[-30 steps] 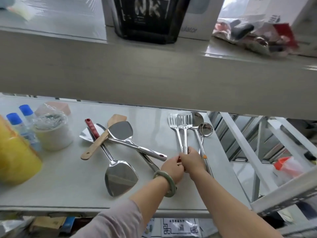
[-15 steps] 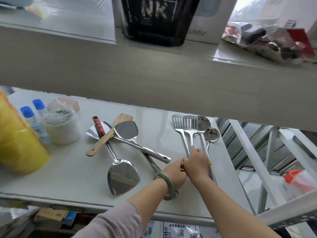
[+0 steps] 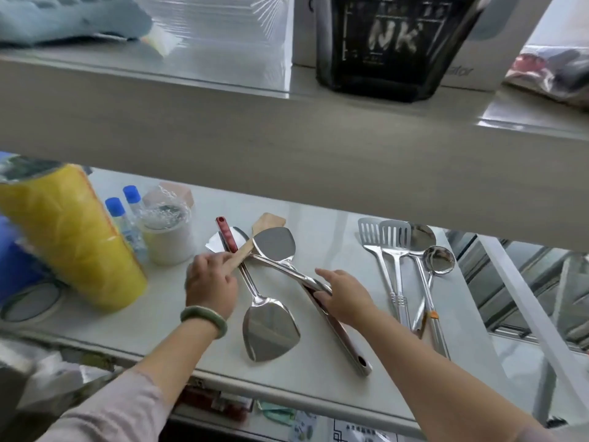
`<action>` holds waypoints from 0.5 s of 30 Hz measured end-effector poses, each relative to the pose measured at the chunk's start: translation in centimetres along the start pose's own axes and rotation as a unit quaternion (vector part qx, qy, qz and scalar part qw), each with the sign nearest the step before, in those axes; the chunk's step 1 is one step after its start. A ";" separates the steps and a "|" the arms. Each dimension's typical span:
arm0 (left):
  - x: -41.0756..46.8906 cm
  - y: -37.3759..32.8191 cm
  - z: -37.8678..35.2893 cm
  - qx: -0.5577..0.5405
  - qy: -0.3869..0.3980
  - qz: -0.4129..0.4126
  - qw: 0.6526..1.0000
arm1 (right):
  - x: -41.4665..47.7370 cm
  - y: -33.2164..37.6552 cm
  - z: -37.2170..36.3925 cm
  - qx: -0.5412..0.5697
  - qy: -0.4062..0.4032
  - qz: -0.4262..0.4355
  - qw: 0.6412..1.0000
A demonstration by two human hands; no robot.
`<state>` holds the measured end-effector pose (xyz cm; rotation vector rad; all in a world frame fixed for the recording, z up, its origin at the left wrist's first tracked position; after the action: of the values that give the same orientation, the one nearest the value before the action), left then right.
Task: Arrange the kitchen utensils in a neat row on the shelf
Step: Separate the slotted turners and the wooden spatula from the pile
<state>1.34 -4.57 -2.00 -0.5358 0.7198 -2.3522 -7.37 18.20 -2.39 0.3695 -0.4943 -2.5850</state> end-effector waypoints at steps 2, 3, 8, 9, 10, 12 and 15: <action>0.8 2.6 0.3 0.034 0.064 0.104 0.992 | 0.1 0.4 -0.1 -0.003 0.003 0.014 1.000; 1.1 3.6 0.1 0.032 0.104 0.142 0.984 | 0.1 0.7 -0.1 -0.006 -0.003 0.023 1.000; 1.5 4.8 -1.5 -0.204 0.183 0.224 0.935 | -0.1 1.9 1.2 -0.065 -0.052 0.064 0.994; 1.8 4.8 -1.6 -0.247 0.173 0.237 0.924 | -0.1 2.0 1.5 -0.073 -0.065 0.074 0.992; 2.1 4.7 -1.6 -0.281 0.163 0.249 0.912 | -0.2 2.1 1.9 -0.080 -0.076 0.082 0.990; 2.9 4.5 -1.6 -0.352 0.145 0.273 0.883 | -0.3 2.1 2.7 -0.092 -0.092 0.093 0.987; 4.2 5.2 -1.8 -0.424 0.111 0.308 0.844 | -0.8 1.7 3.4 -0.099 -0.102 0.091 0.986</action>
<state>-0.47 -10.11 -5.73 -0.2979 1.7653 -1.4138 -7.21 18.18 1.51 -0.0103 -0.3182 -2.4769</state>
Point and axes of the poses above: each hand's wrist, its own x-axis towards the middle knuckle, its own z-axis out of the back of the hand, y = z × x, the point moved 4 cm from there along x, towards the middle knuckle, and after that the axes turned 4 degrees about z, right-handed, at the moved point
